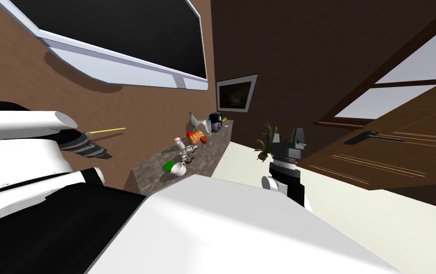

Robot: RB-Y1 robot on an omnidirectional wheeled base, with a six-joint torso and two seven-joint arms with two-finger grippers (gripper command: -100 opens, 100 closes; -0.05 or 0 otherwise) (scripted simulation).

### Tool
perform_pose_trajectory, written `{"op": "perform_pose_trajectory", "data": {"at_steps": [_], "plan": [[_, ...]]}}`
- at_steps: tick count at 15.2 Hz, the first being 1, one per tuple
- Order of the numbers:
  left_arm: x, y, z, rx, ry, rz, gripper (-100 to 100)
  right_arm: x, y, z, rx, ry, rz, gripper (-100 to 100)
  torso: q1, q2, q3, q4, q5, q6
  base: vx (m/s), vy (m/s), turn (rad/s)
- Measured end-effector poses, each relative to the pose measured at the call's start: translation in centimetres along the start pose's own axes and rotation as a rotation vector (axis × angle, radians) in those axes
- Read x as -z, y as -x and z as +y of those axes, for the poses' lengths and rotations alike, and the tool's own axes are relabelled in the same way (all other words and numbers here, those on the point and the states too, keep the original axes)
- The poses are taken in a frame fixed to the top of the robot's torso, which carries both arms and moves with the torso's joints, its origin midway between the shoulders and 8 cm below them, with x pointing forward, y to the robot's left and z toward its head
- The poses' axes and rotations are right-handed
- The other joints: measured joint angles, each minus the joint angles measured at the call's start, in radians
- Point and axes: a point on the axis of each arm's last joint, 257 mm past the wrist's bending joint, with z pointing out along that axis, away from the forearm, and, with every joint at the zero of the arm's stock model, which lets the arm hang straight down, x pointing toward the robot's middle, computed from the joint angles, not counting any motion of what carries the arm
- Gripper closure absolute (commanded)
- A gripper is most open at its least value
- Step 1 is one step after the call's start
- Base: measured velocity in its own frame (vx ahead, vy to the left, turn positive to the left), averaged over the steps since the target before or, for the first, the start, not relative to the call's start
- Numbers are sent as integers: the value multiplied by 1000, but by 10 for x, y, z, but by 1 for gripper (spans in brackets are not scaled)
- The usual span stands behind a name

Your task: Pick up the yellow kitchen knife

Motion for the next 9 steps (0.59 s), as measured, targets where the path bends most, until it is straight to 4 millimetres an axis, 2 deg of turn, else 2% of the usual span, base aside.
{"op": "perform_pose_trajectory", "data": {"at_steps": [5, 8, 9], "plan": [[24, 2, -27, 18, -28, 37, -100, 0, 0, 0, 0, 0, 0, 0, 1, 0, 0, 0, 0, 0, 56, 40, -101], [16, 1, -26, 20, -29, 45, -100, 0, 0, 0, 0, 0, 0, 0, 0, 5, 3, 1, 1, -1, -13, 17, 12], [15, 0, -26, 20, -32, 46, 100, 0, 0, 0, 0, 0, 0, 0, 0, 6, 3, 1, 0, -1, 0, 0, 0]]}}
